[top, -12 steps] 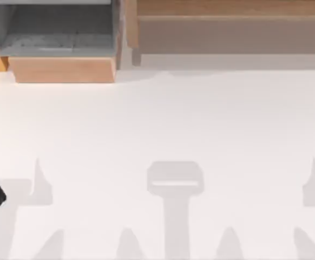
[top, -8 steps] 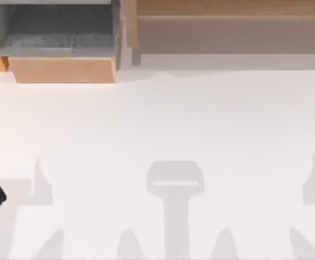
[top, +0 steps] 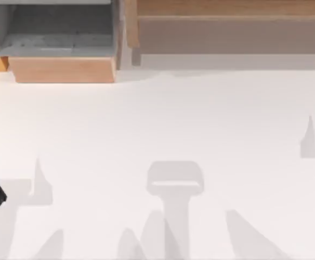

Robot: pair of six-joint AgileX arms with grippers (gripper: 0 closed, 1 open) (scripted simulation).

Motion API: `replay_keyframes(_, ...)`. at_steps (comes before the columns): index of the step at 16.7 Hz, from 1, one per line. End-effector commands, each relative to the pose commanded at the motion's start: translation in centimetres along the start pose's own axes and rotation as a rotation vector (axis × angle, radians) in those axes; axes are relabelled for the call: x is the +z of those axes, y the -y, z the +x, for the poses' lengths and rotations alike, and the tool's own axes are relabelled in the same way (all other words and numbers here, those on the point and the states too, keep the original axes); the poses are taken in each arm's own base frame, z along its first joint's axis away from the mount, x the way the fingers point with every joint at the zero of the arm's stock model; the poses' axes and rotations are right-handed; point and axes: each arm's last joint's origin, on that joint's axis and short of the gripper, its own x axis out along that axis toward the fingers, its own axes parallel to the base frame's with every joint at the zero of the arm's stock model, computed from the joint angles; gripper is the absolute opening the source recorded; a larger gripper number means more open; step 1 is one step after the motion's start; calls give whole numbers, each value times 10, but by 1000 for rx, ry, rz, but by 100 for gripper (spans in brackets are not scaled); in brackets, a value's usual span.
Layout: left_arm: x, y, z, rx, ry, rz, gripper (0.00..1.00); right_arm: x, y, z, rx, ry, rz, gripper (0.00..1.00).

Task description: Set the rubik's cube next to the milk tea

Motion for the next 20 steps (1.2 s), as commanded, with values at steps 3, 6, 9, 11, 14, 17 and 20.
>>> replay_keyframes(3,0,0,0,0,0,0,100,-6,16,55,0,-90,8,100)
replay_keyframes(6,0,0,0,0,0,0,100,-41,39,111,0,-204,33,100)
replay_keyframes(9,0,0,0,0,0,0,100,-80,65,155,-1,-247,50,100)
replay_keyframes(11,0,0,0,0,0,0,100,-100,84,177,-2,-232,51,100)
replay_keyframes(14,0,0,0,0,0,0,100,-120,109,200,-3,-179,37,100)
replay_keyframes(17,0,0,0,0,0,0,100,-133,123,210,-3,-148,26,100)
replay_keyframes(20,0,0,0,0,0,0,100,-135,126,211,-2,-143,25,100)
